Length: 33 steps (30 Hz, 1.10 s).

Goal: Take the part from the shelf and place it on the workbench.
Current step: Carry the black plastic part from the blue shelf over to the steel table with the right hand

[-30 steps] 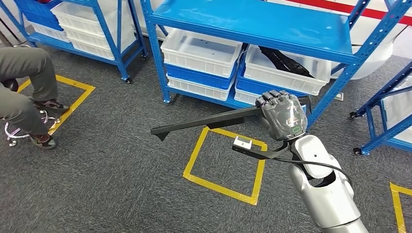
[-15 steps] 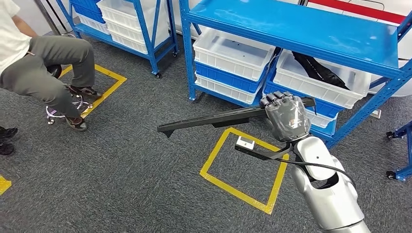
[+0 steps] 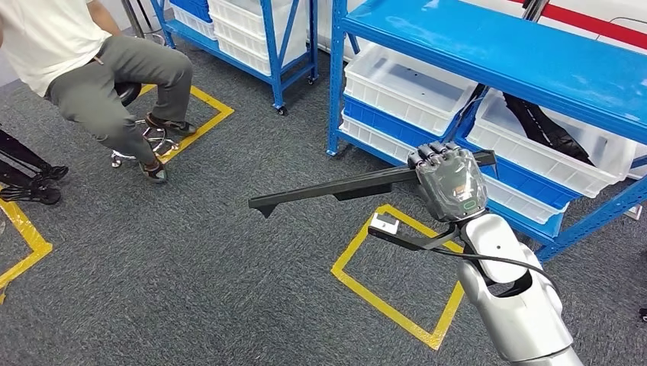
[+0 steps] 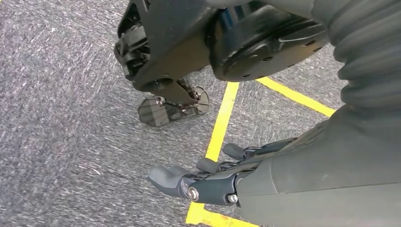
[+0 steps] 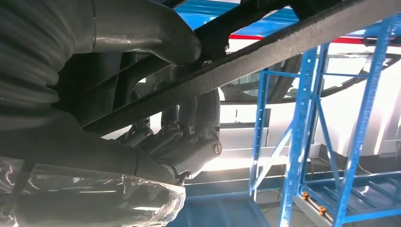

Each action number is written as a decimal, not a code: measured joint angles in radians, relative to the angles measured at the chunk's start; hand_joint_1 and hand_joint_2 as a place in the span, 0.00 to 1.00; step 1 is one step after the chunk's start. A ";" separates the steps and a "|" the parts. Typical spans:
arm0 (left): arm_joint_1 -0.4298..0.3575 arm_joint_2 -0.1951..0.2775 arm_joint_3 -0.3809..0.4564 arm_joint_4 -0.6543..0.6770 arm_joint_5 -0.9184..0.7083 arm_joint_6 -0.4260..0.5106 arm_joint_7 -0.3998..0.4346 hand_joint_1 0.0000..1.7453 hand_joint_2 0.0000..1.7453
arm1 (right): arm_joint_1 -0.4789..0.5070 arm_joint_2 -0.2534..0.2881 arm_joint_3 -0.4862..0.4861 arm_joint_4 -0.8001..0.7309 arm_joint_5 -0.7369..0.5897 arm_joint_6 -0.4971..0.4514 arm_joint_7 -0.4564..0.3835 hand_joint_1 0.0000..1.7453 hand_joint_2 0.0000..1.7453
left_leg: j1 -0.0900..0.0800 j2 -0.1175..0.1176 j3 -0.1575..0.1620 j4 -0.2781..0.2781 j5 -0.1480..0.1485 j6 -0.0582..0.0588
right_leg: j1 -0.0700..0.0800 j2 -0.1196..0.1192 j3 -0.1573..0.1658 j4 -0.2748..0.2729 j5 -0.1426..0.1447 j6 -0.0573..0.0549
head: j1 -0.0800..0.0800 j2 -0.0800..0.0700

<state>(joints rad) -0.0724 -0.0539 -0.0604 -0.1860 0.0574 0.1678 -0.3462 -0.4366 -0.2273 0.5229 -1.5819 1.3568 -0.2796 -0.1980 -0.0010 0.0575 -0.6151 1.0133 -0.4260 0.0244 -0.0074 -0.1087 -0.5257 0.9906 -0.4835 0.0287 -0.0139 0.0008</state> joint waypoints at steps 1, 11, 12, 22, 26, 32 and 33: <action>0.000 0.000 -0.001 0.000 -0.003 -0.002 0.000 0.00 1.00 | 0.003 -0.001 0.000 -0.004 0.005 0.000 0.004 0.77 1.00 | -0.001 -0.011 0.000 -0.003 0.003 0.007 | 0.000 0.001 -0.002 0.005 -0.005 0.005 | 0.000 0.000; -0.006 0.001 -0.004 0.000 -0.016 -0.020 0.007 0.00 1.00 | 0.048 -0.020 -0.002 -0.044 0.052 0.014 0.039 0.77 1.00 | 0.000 -0.139 -0.006 -0.006 0.021 0.037 | -0.012 0.135 -0.071 0.124 -0.040 0.033 | 0.004 0.000; -0.006 0.001 -0.004 0.000 -0.017 -0.021 0.008 0.00 1.00 | 0.049 -0.020 -0.002 -0.051 0.058 0.016 0.043 0.77 1.00 | -0.002 -0.150 -0.009 -0.004 0.022 0.034 | -0.015 0.149 -0.045 0.065 -0.017 0.034 | 0.004 0.000; -0.004 0.007 -0.006 0.000 -0.026 -0.021 0.007 0.00 1.00 | 0.080 -0.022 -0.010 -0.097 0.081 0.034 0.055 0.77 1.00 | 0.011 -0.063 -0.152 0.273 -0.111 -0.017 | -0.017 0.081 -0.022 0.012 0.010 -0.023 | -0.006 0.000; -0.004 0.008 -0.008 0.000 -0.026 -0.018 0.005 0.00 1.00 | 0.085 -0.022 -0.012 -0.104 0.086 0.038 0.055 0.77 1.00 | 0.020 -0.028 -0.073 0.136 -0.035 -0.022 | -0.015 0.038 -0.019 0.012 0.006 -0.021 | -0.007 0.000; -0.004 0.009 -0.008 0.000 -0.026 -0.016 0.001 0.00 1.00 | 0.090 -0.026 -0.019 -0.118 0.087 0.038 0.055 0.77 1.00 | 0.004 -0.032 -0.007 0.001 0.001 0.013 | -0.002 0.008 -0.014 0.017 -0.010 0.008 | -0.001 0.000; -0.004 0.009 -0.008 0.000 -0.026 -0.015 0.001 0.00 1.00 | 0.091 -0.027 -0.020 -0.120 0.087 0.038 0.055 0.77 1.00 | 0.005 -0.042 -0.004 -0.004 0.005 0.021 | -0.003 0.028 -0.021 0.038 -0.024 0.010 | -0.001 0.000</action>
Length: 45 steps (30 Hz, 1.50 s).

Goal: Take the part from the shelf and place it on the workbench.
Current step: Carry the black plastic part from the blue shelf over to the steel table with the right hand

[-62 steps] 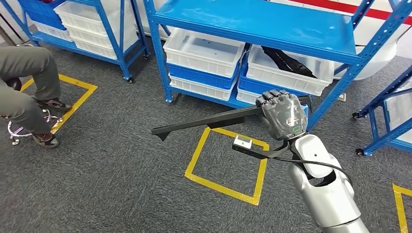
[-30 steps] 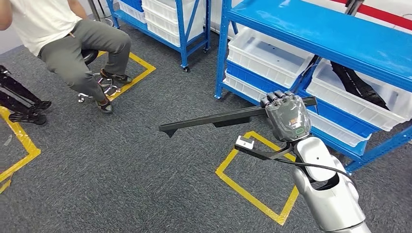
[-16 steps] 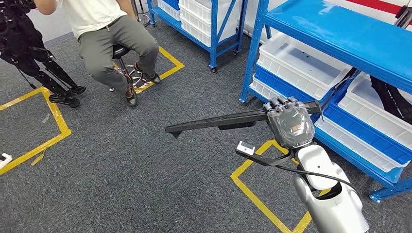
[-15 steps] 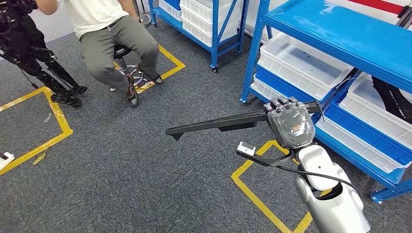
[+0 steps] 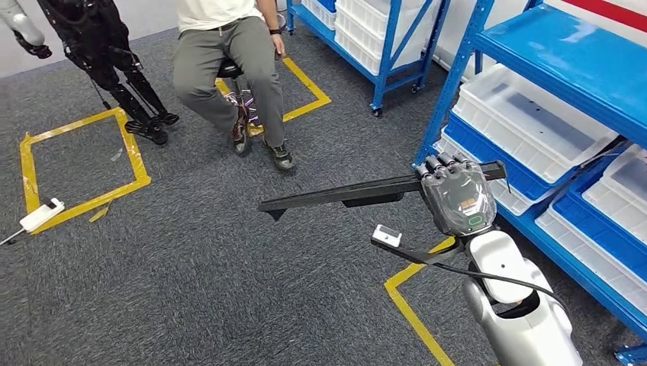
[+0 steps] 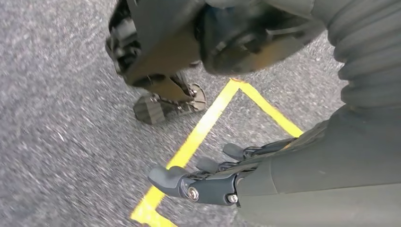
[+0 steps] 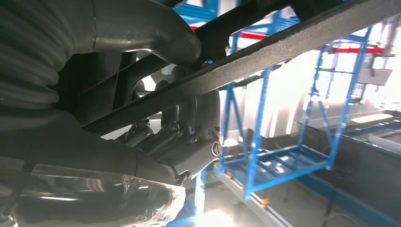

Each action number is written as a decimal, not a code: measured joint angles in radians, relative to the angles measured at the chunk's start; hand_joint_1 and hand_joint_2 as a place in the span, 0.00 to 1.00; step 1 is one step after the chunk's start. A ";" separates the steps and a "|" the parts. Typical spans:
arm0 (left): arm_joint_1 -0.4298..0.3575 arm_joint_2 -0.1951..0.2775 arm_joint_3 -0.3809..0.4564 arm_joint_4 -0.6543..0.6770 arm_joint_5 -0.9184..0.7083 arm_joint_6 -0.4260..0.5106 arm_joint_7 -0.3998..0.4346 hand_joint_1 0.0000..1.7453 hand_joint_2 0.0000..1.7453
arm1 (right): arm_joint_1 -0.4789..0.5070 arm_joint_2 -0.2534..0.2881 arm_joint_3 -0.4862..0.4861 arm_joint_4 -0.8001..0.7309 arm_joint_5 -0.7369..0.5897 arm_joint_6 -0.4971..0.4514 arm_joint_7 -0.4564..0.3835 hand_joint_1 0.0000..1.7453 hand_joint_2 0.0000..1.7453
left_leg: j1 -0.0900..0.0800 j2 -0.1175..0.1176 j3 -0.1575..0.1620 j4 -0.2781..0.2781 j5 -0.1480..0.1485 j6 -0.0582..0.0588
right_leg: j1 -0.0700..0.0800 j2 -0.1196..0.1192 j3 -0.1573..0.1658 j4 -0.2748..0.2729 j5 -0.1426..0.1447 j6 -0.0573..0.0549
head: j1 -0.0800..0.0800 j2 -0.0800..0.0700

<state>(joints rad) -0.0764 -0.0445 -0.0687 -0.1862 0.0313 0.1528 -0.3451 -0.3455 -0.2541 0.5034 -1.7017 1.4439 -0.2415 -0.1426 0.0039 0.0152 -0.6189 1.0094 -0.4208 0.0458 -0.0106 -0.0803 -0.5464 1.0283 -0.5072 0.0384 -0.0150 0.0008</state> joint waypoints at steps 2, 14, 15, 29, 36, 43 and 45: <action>-0.002 0.000 0.000 0.000 -0.002 0.001 0.000 0.00 1.00 | 0.004 -0.004 -0.002 -0.002 0.001 0.000 0.001 0.77 1.00 | 0.002 -0.020 0.002 -0.005 0.005 0.012 | -0.004 0.053 -0.046 0.102 -0.052 -0.008 | 0.003 0.000; -0.005 -0.002 -0.001 0.000 -0.018 0.024 0.043 0.00 1.00 | 0.018 -0.010 -0.005 -0.003 -0.004 -0.001 -0.005 0.77 1.00 | 0.000 -0.138 -0.019 0.012 0.010 -0.017 | -0.020 0.114 -0.006 -0.014 0.026 0.003 | 0.005 0.000; -0.004 -0.003 -0.001 0.000 -0.018 0.025 0.045 0.00 1.00 | 0.016 -0.009 -0.005 -0.003 -0.004 -0.001 -0.005 0.77 1.00 | 0.001 -0.115 -0.028 0.028 -0.002 -0.021 | -0.021 0.104 -0.004 -0.016 0.027 -0.007 | 0.003 0.000; -0.010 -0.011 -0.001 0.000 -0.021 0.024 0.074 0.00 1.00 | 0.002 -0.007 -0.004 -0.004 -0.009 0.003 -0.006 0.77 1.00 | -0.004 0.013 -0.011 0.015 -0.007 -0.012 | 0.003 -0.025 0.011 -0.021 0.007 -0.006 | 0.000 0.000; -0.014 -0.014 -0.004 0.000 -0.047 0.014 0.103 0.00 1.00 | 0.000 -0.003 0.001 -0.006 0.001 0.015 0.017 0.77 1.00 | 0.000 -0.061 0.001 -0.004 0.005 0.013 | -0.002 0.075 -0.134 0.267 -0.102 -0.007 | 0.004 0.000; -0.019 -0.013 -0.004 0.000 -0.048 0.011 0.089 0.00 1.00 | 0.033 0.002 0.009 -0.023 0.026 0.008 0.021 0.77 1.00 | -0.006 -0.129 -0.001 0.001 0.004 -0.003 | -0.005 0.120 -0.014 -0.023 0.031 0.004 | 0.003 0.000; -0.013 -0.012 -0.004 0.000 -0.049 0.006 0.087 0.00 1.00 | 0.049 0.002 0.011 -0.027 0.035 0.002 0.023 0.77 1.00 | -0.002 -0.136 -0.005 0.001 0.005 -0.011 | -0.008 0.108 -0.011 -0.024 0.035 -0.007 | 0.003 0.000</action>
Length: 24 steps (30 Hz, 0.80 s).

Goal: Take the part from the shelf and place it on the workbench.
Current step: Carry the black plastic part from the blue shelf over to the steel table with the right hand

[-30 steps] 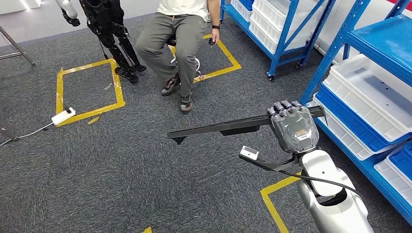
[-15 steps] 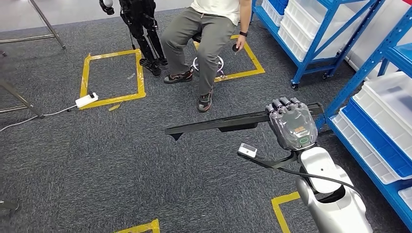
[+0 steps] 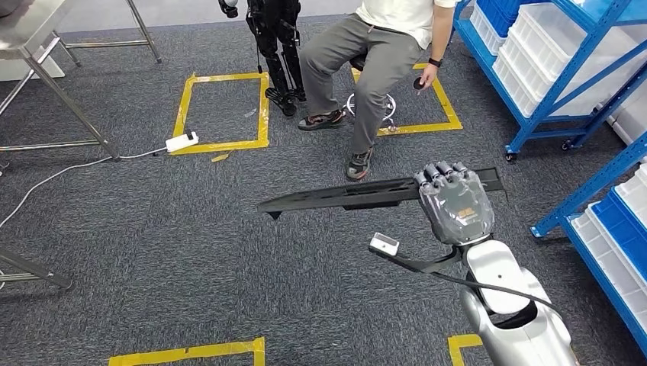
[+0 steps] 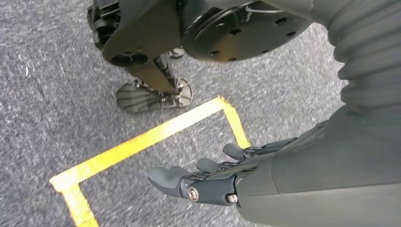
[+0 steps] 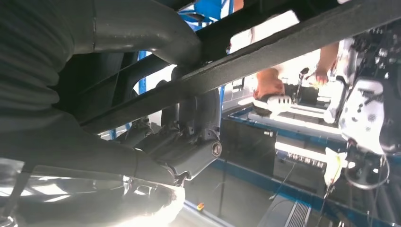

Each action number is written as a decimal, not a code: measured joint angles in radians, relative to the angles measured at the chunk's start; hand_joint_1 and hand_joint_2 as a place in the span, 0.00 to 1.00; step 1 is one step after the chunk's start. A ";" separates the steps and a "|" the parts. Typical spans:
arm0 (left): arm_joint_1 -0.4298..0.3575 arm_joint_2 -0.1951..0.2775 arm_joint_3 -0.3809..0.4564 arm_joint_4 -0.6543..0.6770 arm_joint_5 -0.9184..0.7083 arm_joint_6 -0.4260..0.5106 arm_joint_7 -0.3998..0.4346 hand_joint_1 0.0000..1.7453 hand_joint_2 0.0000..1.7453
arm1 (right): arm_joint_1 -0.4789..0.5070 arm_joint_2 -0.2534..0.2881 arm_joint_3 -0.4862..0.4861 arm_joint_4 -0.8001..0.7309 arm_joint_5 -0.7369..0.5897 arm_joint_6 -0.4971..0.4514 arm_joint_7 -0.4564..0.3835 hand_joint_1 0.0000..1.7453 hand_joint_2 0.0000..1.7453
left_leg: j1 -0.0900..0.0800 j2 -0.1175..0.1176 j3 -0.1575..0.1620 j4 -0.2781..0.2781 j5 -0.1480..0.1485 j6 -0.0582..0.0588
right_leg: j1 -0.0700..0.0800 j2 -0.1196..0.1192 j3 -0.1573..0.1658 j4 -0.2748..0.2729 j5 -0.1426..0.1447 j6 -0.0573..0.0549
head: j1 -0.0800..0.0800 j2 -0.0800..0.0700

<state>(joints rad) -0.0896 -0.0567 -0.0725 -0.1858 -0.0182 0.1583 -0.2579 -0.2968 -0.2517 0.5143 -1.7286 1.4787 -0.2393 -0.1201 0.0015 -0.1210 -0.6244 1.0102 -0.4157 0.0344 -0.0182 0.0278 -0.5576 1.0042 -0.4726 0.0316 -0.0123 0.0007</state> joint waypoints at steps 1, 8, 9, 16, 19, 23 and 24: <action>0.003 0.000 0.000 0.000 -0.001 -0.002 -0.001 0.00 1.00 | 0.007 0.000 0.001 -0.002 0.003 -0.002 0.000 0.77 1.00 | 0.001 0.012 -0.005 0.009 -0.006 -0.005 | -0.003 -0.007 0.002 -0.002 0.002 -0.007 | 0.000 0.000; 0.009 -0.003 0.000 0.000 -0.003 -0.003 -0.004 0.00 1.00 | 0.024 0.012 0.006 -0.009 0.007 -0.008 0.001 0.77 1.00 | 0.016 0.119 -0.141 0.280 -0.118 -0.031 | 0.003 -0.071 0.007 -0.007 0.000 -0.036 | -0.005 0.000; 0.009 -0.003 0.000 0.000 -0.003 -0.003 -0.004 0.00 1.00 | 0.024 0.013 0.007 -0.009 0.007 -0.008 0.001 0.77 1.00 | 0.018 0.126 -0.115 0.227 -0.088 -0.032 | 0.003 -0.081 0.009 -0.007 -0.002 -0.035 | -0.005 0.000; 0.009 -0.003 0.000 0.000 -0.002 -0.003 -0.005 0.00 1.00 | 0.023 0.020 0.009 -0.012 0.007 -0.007 0.001 0.77 1.00 | 0.001 0.149 0.001 0.009 -0.016 -0.003 | 0.018 -0.122 0.022 -0.003 -0.023 -0.001 | 0.001 0.000; 0.009 -0.003 0.000 0.000 -0.004 -0.003 -0.006 0.00 1.00 | 0.026 0.020 0.009 -0.014 0.007 -0.006 -0.001 0.77 1.00 | 0.005 0.121 0.008 0.000 -0.009 0.019 | 0.011 -0.059 -0.029 0.111 -0.082 -0.002 | 0.004 0.000; 0.010 -0.003 0.000 0.000 -0.011 -0.004 -0.008 0.00 1.00 | 0.035 0.020 0.007 -0.015 0.007 -0.006 -0.003 0.77 1.00 | 0.004 0.071 0.008 0.001 -0.009 0.024 | 0.008 -0.032 -0.127 0.287 -0.128 0.006 | 0.006 0.000; 0.011 -0.003 0.000 0.000 -0.012 -0.004 -0.008 0.00 1.00 | 0.036 0.020 0.007 -0.015 0.008 -0.006 -0.003 0.77 1.00 | 0.004 0.058 0.009 0.002 -0.009 0.024 | 0.007 -0.028 -0.112 0.246 -0.104 0.014 | 0.005 0.000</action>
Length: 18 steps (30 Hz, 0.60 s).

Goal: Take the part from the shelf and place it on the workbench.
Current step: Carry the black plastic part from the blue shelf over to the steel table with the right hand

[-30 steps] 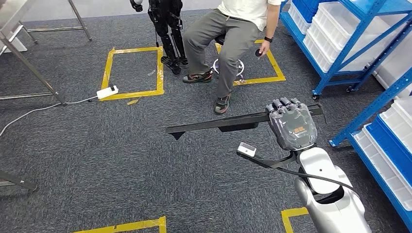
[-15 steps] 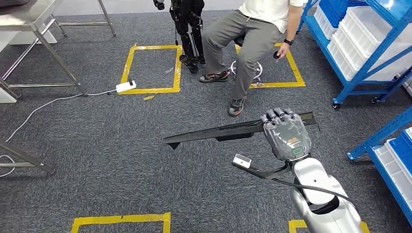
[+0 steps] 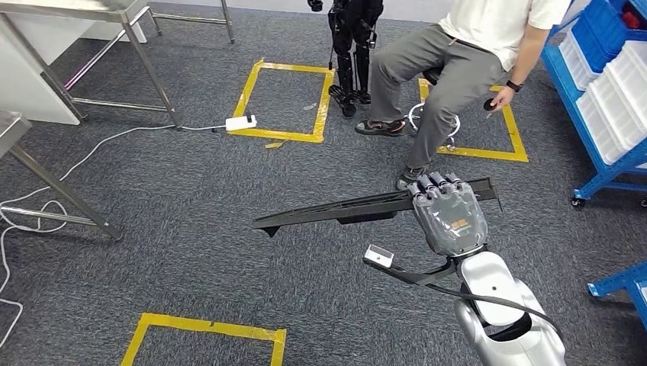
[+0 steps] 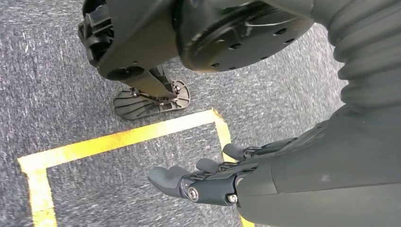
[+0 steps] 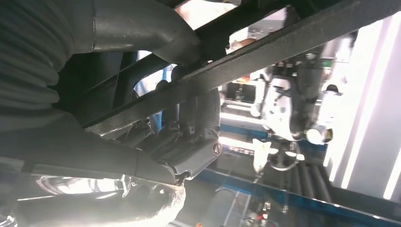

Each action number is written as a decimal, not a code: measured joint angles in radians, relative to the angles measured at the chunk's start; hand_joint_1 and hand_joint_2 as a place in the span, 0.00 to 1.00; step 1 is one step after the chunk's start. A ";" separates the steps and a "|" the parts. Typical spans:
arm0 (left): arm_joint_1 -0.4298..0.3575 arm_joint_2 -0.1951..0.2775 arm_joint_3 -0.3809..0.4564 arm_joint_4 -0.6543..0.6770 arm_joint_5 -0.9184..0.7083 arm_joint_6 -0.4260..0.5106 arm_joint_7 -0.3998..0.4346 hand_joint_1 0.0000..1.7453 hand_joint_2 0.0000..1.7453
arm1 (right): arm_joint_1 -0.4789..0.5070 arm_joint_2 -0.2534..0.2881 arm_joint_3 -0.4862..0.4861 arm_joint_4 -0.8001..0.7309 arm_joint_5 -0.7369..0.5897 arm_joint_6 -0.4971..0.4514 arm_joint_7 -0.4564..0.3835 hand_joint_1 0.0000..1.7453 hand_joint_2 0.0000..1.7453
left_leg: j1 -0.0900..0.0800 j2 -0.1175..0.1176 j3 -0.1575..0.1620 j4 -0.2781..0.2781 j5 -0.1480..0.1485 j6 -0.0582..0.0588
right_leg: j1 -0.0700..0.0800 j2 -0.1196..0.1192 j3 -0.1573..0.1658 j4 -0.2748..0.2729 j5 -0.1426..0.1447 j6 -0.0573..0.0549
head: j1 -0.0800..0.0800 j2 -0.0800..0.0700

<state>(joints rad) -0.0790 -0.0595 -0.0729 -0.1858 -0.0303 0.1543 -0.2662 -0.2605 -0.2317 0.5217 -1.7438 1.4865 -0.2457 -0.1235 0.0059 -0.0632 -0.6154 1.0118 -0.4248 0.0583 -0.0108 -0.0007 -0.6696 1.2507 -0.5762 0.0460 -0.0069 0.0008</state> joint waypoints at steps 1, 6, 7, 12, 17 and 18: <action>0.000 0.000 0.000 0.000 -0.001 0.000 0.001 0.00 1.00 | 0.000 0.001 0.000 0.000 0.001 0.000 0.000 0.77 1.00 | 0.000 -0.013 0.002 0.000 0.000 -0.001 | -0.002 0.010 0.030 -0.070 0.034 0.008 | 0.000 0.000; 0.004 0.001 -0.009 0.000 -0.014 0.004 0.011 0.00 1.00 | -0.010 0.015 -0.001 -0.001 0.005 0.000 -0.005 0.77 1.00 | -0.005 -0.059 -0.007 0.004 0.003 -0.024 | -0.005 0.043 0.106 -0.238 0.101 -0.003 | -0.002 0.000; 0.007 0.002 -0.012 0.000 -0.015 0.008 0.010 0.00 1.00 | -0.013 0.020 -0.001 -0.001 0.005 -0.001 -0.007 0.77 1.00 | -0.003 -0.059 -0.010 0.006 0.001 -0.028 | -0.007 0.035 0.106 -0.239 0.103 -0.009 | -0.002 0.000; 0.006 0.005 -0.015 0.000 -0.014 0.024 0.003 0.00 1.00 | -0.037 0.046 -0.001 0.007 0.005 -0.012 -0.017 0.77 1.00 | 0.007 0.050 -0.109 0.216 -0.107 -0.051 | -0.004 -0.013 0.110 -0.245 0.104 -0.047 | -0.007 0.000; 0.001 0.009 -0.015 0.000 -0.013 0.025 0.002 0.00 1.00 | -0.053 0.062 -0.001 0.017 0.005 -0.012 -0.021 0.77 1.00 | 0.009 0.086 -0.043 0.103 -0.037 -0.050 | 0.004 -0.064 0.112 -0.246 0.101 -0.049 | -0.007 0.000; -0.001 0.010 -0.015 0.000 -0.013 0.025 0.002 0.00 1.00 | -0.058 0.064 -0.001 0.018 0.005 -0.012 -0.021 0.77 1.00 | 0.005 0.102 -0.015 0.048 -0.021 -0.046 | 0.007 -0.071 0.113 -0.247 0.101 -0.047 | -0.006 0.000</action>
<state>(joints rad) -0.0797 -0.0492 -0.0877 -0.1858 -0.0435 0.1797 -0.2640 -0.3183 -0.1680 0.5207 -1.7263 1.4916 -0.2577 -0.1446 0.0104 0.0389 -0.6301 1.0598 -0.4457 0.0125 -0.0033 -0.0718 -0.5566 1.0038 -0.4753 -0.0013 -0.0129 0.0008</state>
